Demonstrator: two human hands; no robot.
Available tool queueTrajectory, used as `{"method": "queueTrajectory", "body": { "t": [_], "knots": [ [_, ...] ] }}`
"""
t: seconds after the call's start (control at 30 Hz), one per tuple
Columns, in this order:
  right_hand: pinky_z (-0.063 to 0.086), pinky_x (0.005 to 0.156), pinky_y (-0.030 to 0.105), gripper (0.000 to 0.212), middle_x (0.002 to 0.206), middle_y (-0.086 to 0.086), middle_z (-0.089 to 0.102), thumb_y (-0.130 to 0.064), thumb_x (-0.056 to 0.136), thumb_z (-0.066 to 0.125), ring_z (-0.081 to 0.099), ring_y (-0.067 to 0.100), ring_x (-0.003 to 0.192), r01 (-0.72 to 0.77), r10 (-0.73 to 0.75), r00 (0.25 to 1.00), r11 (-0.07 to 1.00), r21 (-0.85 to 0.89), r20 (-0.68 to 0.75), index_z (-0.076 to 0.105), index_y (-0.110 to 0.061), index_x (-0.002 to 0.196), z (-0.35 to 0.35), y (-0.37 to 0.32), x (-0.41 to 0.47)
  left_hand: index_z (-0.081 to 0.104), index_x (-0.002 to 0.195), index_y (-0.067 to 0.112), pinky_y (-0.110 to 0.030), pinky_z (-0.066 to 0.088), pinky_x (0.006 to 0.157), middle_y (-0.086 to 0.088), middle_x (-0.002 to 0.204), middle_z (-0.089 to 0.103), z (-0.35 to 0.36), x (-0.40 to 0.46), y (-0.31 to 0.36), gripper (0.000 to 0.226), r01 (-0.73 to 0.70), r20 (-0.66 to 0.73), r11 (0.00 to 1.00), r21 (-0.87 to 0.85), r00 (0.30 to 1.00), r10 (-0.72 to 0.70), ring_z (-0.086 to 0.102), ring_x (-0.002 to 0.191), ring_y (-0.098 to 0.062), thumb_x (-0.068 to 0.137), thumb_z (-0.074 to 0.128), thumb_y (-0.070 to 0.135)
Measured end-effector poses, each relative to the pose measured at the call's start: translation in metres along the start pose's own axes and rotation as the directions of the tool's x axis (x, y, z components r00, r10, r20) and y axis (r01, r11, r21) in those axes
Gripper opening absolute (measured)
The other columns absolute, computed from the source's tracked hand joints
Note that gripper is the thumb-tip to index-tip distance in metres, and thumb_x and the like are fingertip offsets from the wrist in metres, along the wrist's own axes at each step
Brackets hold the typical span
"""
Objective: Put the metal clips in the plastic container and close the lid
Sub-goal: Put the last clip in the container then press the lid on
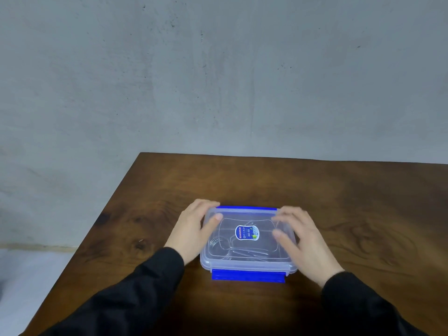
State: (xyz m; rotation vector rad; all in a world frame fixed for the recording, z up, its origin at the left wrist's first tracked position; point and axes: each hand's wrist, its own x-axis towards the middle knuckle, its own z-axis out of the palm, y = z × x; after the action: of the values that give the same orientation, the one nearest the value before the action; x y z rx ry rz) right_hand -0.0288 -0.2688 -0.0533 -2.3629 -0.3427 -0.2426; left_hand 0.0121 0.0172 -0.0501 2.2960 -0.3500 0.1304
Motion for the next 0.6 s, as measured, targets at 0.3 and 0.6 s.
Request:
{"method": "queueTrajectory", "body": {
  "t": [0.3, 0.6],
  "knots": [
    [0.041, 0.106, 0.038, 0.064, 0.144, -0.005, 0.043, -0.056, 0.08, 0.068, 0.027, 0.012, 0.145, 0.305, -0.268, 0.952, 0.872, -0.383, 0.147, 0.048, -0.032, 0.136, 0.023, 0.033, -0.059, 0.047, 0.134, 0.026, -0.05, 0.02, 0.113, -0.005, 0.147, 0.051, 0.024, -0.072, -0.034, 0.067, -0.483, 0.256, 0.683, 0.548, 0.874, 0.412, 0.035, 0.142, -0.022, 0.08, 0.068, 0.06],
    [0.045, 0.104, 0.041, 0.05, 0.145, -0.01, 0.045, -0.067, 0.089, 0.053, 0.034, 0.011, 0.141, 0.23, -0.215, 0.973, 0.939, -0.254, 0.086, 0.055, -0.038, 0.13, 0.022, 0.035, -0.06, 0.06, 0.127, 0.027, -0.043, 0.019, 0.115, 0.004, 0.145, 0.054, 0.021, -0.073, -0.028, 0.048, -0.412, 0.163, 0.789, 0.455, 0.91, 0.381, 0.036, 0.141, -0.014, 0.092, 0.05, 0.059]
  ]
}}
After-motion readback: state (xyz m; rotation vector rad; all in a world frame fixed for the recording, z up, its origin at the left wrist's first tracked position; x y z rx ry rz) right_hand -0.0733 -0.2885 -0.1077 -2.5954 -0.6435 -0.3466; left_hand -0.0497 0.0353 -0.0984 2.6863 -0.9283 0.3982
